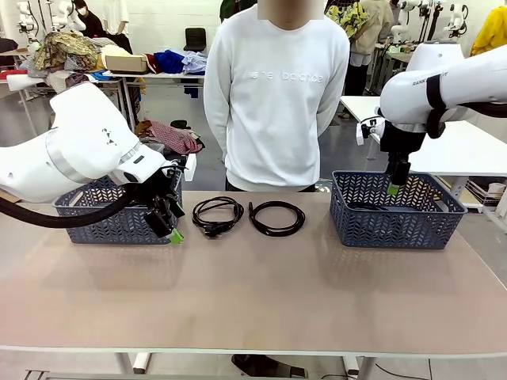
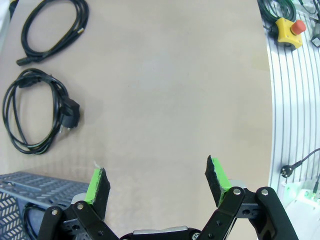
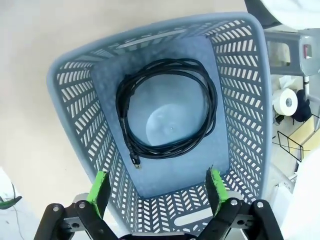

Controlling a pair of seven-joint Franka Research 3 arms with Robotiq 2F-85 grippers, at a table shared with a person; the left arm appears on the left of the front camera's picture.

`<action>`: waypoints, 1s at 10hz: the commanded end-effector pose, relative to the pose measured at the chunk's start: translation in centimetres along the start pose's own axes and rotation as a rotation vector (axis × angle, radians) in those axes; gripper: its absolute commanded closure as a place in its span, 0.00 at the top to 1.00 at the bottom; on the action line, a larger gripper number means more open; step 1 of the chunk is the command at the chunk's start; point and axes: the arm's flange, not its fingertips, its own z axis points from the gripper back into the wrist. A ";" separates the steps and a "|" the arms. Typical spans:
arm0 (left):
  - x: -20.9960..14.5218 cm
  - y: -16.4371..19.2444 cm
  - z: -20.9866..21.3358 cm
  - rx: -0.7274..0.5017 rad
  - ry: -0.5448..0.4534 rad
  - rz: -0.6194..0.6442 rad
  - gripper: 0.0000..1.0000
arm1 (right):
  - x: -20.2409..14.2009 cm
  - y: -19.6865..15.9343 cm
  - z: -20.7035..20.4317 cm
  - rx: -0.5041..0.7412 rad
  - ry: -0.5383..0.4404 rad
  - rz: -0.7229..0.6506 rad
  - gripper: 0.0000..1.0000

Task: Organize the cables according to human instructions.
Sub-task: Pick up a bundle of cables and place it in the basket indicated by the human.

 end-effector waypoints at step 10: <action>-0.1 0.0 0.1 0.000 0.001 0.001 1.00 | 1.8 7.6 4.3 0.046 -0.080 -0.325 1.00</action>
